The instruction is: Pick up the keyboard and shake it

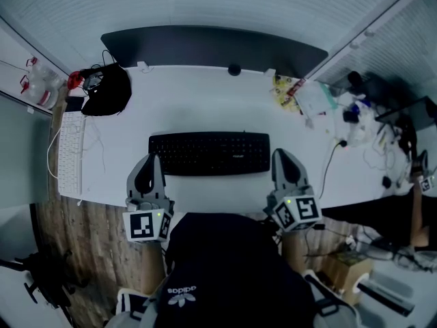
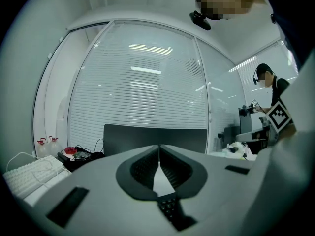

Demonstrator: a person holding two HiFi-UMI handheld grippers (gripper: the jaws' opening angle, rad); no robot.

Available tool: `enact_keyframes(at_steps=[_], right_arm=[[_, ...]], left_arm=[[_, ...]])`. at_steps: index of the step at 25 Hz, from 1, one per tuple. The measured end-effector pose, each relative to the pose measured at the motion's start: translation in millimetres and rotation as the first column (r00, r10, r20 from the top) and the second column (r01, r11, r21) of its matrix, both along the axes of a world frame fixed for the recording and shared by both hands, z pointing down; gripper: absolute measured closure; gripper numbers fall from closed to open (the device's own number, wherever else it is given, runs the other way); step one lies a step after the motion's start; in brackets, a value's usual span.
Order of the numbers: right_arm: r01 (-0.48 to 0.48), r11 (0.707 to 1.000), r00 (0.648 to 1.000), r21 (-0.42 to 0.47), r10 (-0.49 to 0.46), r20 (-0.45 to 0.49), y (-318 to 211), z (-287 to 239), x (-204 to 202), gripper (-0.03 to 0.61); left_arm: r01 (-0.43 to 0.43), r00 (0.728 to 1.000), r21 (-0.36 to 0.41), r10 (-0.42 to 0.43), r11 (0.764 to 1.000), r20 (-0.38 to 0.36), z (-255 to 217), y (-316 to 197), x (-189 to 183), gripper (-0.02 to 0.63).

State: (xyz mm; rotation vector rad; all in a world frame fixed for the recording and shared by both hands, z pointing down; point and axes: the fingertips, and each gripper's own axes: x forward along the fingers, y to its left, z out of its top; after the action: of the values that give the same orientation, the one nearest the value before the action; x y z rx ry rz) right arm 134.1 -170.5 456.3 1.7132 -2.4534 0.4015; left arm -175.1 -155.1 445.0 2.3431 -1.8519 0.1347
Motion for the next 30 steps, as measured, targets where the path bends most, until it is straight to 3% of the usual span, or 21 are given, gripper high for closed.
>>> enact_keyframes(at_steps=[8, 17, 20, 24, 30], right_arm=[[-0.017, 1.000, 1.000, -0.006, 0.017, -0.020, -4.6, 1.3, -5.0, 0.572], [0.069, 0.998, 0.997, -0.013, -0.070, -0.041, -9.0, 9.7, -30.9, 0.572], [0.053, 0.998, 0.997, -0.021, -0.054, -0.047, -12.9, 14.8, -28.9, 0.571], [0.050, 0.998, 0.997, -0.041, -0.052, -0.051, -21.3, 20.7, -25.3, 0.566], [0.030, 0.991, 0.997, -0.129, -0.039, -0.070, -33.0, 52.7, -7.6, 0.502]], left_arm=[[0.022, 1.000, -0.019, -0.022, 1.000, 0.012, 9.4, -10.0, -25.9, 0.603], [0.045, 0.998, -0.054, -0.044, 0.998, 0.034, 22.2, -17.3, -43.7, 0.603], [0.030, 0.999, -0.083, -0.028, 0.996, 0.034, 31.3, -18.5, -48.9, 0.597], [-0.002, 1.000, -0.146, 0.005, 0.989, 0.021, 49.4, -22.6, -50.6, 0.512], [-0.024, 1.000, -0.260, 0.028, 0.965, 0.009, 92.0, -27.3, -51.0, 0.482]])
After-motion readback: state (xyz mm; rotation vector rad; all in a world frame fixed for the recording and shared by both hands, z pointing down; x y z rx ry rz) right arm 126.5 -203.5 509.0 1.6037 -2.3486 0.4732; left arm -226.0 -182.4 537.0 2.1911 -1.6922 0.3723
